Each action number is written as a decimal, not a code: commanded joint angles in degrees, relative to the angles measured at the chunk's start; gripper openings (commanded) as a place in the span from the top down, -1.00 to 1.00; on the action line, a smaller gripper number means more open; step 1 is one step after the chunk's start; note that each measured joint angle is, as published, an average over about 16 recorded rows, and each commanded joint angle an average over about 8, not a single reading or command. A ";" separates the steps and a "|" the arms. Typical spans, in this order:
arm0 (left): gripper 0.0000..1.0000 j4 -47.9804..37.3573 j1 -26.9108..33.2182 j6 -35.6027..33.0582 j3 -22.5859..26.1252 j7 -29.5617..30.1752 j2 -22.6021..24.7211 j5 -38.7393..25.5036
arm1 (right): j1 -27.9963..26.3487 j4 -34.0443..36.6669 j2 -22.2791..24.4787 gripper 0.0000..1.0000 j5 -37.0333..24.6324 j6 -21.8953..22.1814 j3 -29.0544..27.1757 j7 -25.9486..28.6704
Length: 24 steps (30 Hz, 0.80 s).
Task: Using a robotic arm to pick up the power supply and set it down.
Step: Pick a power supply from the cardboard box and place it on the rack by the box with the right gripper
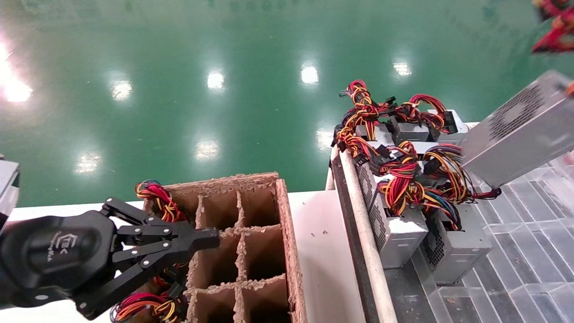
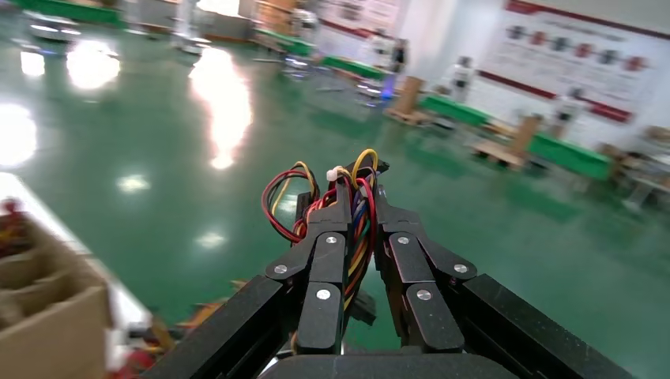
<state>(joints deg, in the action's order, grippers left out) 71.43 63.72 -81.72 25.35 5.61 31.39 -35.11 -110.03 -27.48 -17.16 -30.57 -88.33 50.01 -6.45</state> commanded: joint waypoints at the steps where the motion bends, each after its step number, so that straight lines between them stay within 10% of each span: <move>1: 1.00 0.00 0.00 0.00 0.00 0.00 0.00 0.00 | -1.91 3.32 -0.54 1.00 -1.72 0.34 -0.02 -0.88; 24: 1.00 0.00 0.00 0.00 0.00 0.00 0.00 0.00 | -2.18 23.67 -11.51 1.00 -10.89 10.48 3.64 -9.57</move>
<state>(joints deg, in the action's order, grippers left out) 71.43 63.72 -81.72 25.36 5.61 31.39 -35.11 -112.33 -4.21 -28.29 -41.63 -78.52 53.76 -15.79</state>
